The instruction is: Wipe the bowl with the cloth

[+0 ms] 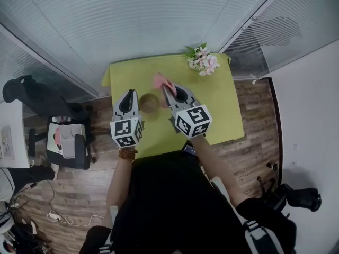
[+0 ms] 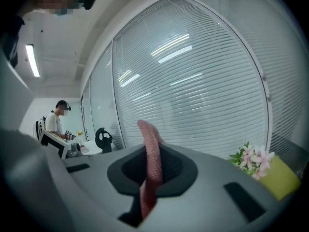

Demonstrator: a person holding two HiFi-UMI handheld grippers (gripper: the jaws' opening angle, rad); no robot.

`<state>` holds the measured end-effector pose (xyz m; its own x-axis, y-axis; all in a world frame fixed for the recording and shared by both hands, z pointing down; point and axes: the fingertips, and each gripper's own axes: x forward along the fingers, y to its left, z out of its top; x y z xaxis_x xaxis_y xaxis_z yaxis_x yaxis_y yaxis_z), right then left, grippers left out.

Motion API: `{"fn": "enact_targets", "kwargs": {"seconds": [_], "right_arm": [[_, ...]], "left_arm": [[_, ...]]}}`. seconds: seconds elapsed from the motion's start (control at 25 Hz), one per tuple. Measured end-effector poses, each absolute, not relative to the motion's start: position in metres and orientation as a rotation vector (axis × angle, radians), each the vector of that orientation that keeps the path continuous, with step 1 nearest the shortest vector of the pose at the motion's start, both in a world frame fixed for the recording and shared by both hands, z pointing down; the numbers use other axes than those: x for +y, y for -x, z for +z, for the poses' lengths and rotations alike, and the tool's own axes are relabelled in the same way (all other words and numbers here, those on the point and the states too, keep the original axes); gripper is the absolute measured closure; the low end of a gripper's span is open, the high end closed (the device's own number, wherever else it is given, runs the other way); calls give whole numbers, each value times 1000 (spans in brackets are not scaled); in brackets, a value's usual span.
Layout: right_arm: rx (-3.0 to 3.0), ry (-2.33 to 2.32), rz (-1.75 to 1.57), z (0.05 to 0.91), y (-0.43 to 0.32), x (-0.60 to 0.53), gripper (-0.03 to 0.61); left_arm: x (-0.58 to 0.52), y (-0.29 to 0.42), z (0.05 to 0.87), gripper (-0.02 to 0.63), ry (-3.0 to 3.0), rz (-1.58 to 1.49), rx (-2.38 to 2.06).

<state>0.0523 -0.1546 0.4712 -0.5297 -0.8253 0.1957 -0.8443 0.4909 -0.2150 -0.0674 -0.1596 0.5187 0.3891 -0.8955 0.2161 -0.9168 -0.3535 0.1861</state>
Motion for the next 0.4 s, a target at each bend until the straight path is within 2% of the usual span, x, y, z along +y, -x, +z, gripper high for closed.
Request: {"fn": "enact_targets", "kwargs": {"seconds": [0.4], "right_arm": [[-2666, -1454, 438, 472, -58, -161, 571]], "left_arm": [[-156, 46, 502, 584, -2415, 86, -1577]]}}
